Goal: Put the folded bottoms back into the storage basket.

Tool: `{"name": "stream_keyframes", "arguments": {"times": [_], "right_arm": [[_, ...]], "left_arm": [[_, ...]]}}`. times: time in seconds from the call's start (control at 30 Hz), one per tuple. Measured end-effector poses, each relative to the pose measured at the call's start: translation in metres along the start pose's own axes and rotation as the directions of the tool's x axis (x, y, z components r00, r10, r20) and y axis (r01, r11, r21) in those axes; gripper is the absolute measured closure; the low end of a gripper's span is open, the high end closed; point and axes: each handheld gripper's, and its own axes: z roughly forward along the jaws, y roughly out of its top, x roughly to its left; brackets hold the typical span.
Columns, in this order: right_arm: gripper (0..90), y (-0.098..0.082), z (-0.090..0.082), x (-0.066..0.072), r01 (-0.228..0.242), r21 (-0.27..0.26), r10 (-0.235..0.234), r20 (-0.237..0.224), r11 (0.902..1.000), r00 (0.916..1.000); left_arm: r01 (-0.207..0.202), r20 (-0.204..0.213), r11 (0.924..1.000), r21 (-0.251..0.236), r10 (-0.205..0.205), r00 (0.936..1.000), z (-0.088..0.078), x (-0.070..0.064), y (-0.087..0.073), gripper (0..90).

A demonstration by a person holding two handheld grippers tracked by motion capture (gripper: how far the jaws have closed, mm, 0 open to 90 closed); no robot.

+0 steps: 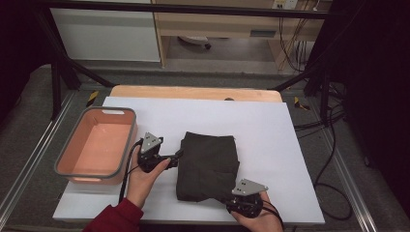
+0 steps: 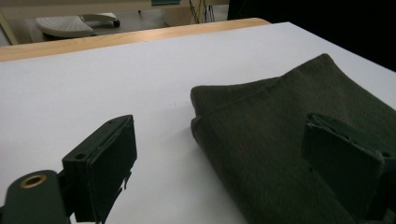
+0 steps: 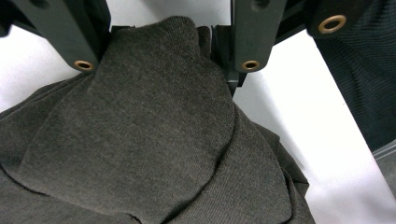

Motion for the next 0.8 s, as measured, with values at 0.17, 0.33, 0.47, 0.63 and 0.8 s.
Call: {"name": "stream_keyframes", "arguments": {"times": [0.17, 0.33, 0.47, 0.63, 0.8], "right_arm": [[60.9, 0.000, 0.000, -0.001, 0.004, -0.001, -0.005, -0.004, 1.0000, 1.0000], [60.8, 0.001, 0.000, 0.000, 0.009, 0.001, -0.009, 0.004, 1.0000, 1.0000], [60.8, 0.001, 0.000, 0.000, 0.014, 0.001, -0.014, 0.004, 0.9999, 0.9999], [60.7, 0.001, 0.000, 0.000, 0.016, 0.001, -0.016, 0.003, 0.9999, 0.9999], [60.3, 0.001, 0.000, 0.000, 0.017, 0.003, -0.017, 0.002, 0.9998, 0.9998]], "left_arm": [[0.009, 0.021, 0.9994, 0.033, -0.010, 0.9997, 0.015, 0.000, 0.004, 10.5], [0.018, 0.037, 0.9973, 0.071, -0.021, 0.9991, 0.025, 0.001, 0.004, 12.6], [0.069, 0.047, 0.9940, 0.085, -0.073, 0.9962, 0.034, 0.006, 0.002, 13.6], [0.092, 0.057, 0.9835, 0.156, -0.102, 0.9932, 0.047, 0.010, -0.006, 13.7], [0.131, 0.066, 0.9744, 0.183, -0.145, 0.9872, 0.055, 0.011, -0.013, 13.7]]}}
